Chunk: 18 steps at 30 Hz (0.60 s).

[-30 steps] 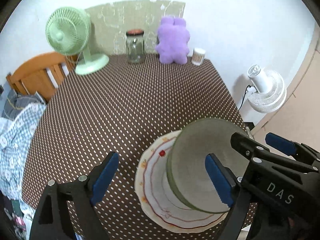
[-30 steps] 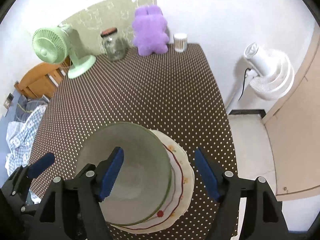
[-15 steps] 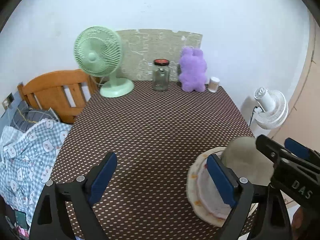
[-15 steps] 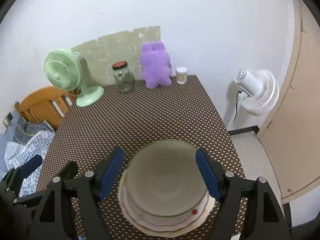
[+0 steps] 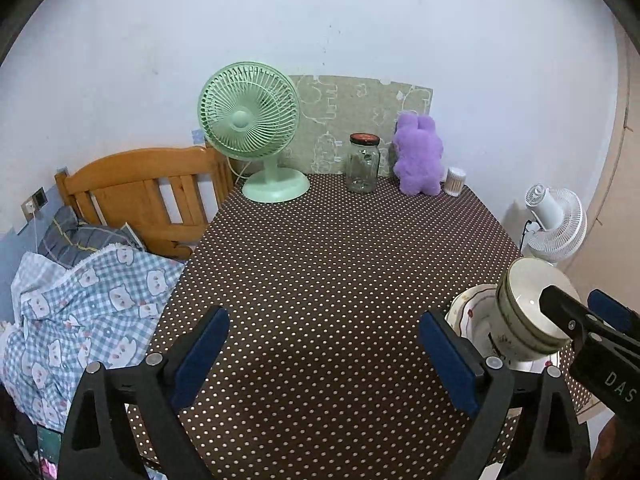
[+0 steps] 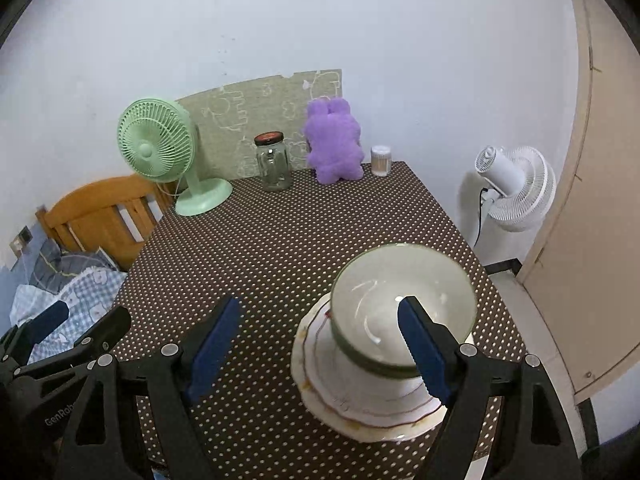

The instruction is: Organize plates and bowls

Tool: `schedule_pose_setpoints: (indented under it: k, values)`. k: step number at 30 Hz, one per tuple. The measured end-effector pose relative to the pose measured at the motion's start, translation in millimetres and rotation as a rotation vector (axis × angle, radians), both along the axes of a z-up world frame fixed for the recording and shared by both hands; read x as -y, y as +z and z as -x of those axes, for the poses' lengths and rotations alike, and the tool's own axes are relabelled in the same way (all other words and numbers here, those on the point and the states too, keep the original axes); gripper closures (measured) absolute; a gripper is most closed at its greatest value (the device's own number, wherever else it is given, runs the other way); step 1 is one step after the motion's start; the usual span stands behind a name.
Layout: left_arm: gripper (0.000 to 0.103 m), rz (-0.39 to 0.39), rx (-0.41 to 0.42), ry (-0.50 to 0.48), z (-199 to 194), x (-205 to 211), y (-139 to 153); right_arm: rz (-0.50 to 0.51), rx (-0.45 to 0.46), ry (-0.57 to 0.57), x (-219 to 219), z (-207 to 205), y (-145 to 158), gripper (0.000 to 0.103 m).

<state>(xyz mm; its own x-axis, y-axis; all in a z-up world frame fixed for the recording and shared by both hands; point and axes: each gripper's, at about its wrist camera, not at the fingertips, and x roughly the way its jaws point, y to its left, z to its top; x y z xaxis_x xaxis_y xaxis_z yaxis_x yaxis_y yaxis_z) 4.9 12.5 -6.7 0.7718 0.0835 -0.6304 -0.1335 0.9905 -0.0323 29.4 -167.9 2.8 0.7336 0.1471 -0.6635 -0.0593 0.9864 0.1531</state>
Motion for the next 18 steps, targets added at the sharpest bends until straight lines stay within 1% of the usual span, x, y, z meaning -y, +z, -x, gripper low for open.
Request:
schedule_pose_setpoints:
  k: [5,9,18]
  values:
    - [0.004,0.001,0.007,-0.008,5.2,-7.1,-1.9,-0.007,-0.008,-0.003,-7.2,10.7,-4.8,0.02]
    - [0.004,0.012,0.014,0.003,6.5,-12.4,-1.8,-0.009,-0.002,-0.006,-10.1,14.0,-4.7,0.02]
    - [0.004,0.015,0.034,-0.007,8.4,-11.4,0.7,-0.011,0.009,-0.001,-14.5,17.7,-3.7,0.02]
